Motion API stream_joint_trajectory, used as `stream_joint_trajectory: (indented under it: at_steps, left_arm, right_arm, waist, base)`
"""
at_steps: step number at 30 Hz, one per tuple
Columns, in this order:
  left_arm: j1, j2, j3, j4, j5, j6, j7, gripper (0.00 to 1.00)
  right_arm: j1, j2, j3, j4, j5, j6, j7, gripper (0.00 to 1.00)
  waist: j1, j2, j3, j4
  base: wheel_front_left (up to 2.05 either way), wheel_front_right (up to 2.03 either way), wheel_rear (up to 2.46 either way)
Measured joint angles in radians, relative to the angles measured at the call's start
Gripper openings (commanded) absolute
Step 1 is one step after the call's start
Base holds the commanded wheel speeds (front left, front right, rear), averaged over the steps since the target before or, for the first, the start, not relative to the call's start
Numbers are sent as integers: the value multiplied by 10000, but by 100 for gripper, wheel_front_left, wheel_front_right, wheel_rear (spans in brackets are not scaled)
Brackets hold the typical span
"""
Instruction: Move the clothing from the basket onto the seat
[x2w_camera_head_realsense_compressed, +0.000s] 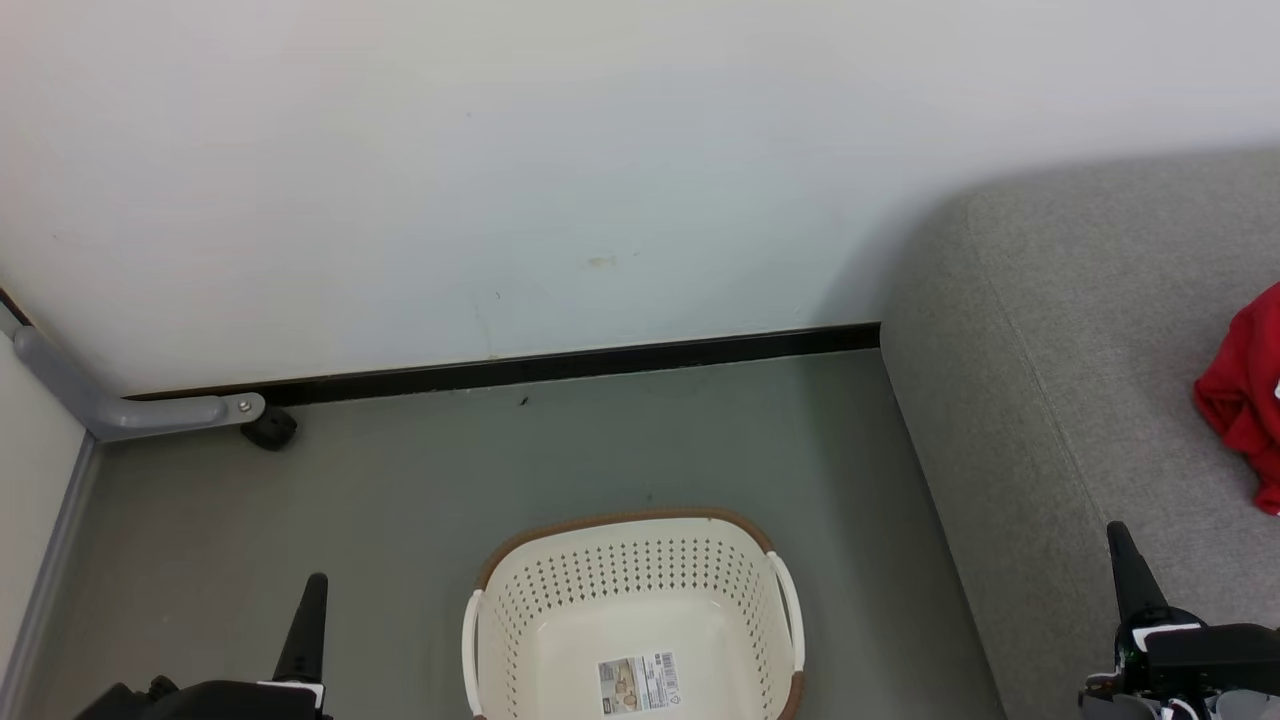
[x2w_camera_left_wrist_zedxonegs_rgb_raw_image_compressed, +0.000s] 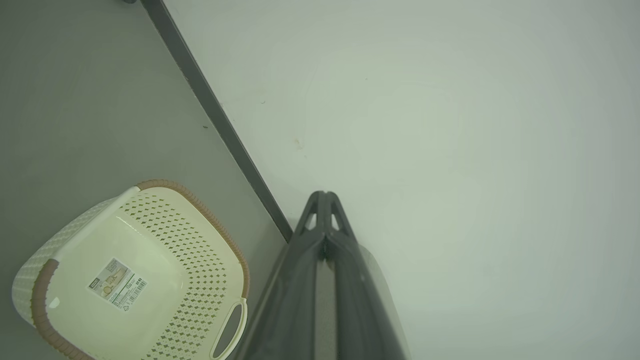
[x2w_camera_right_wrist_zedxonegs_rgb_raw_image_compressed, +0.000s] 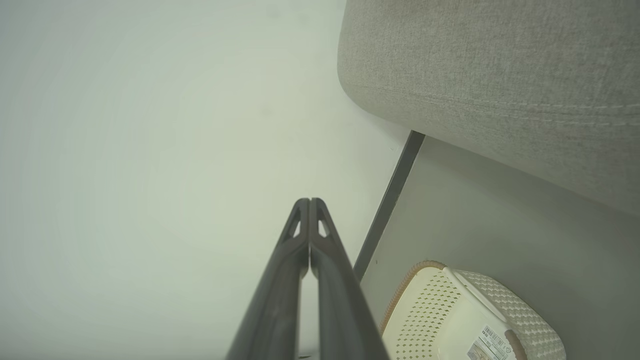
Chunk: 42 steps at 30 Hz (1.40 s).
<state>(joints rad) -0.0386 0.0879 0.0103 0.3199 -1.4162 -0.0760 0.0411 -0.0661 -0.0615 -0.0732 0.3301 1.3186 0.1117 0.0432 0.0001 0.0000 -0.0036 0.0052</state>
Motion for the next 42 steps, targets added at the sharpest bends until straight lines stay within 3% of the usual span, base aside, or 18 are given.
stream_joint_trajectory:
  at_steps: [20, 42]
  left_arm:
    - [-291, -418, 721, -128, -1684, -410, 673, 0]
    - [-361, -447, 742, -140, -1845, -474, 673, 0]
  right_arm:
    - [-113, 167, -621, -219, 2704, 42, 677, 0]
    - [-119, 182, -642, -244, 2754, 44, 700, 0]
  waist:
    - [0, 0, 54, -53]
    - [-2, 0, 55, -53]
  base:
    - [0, 0, 0]
    - [0, 0, 0]
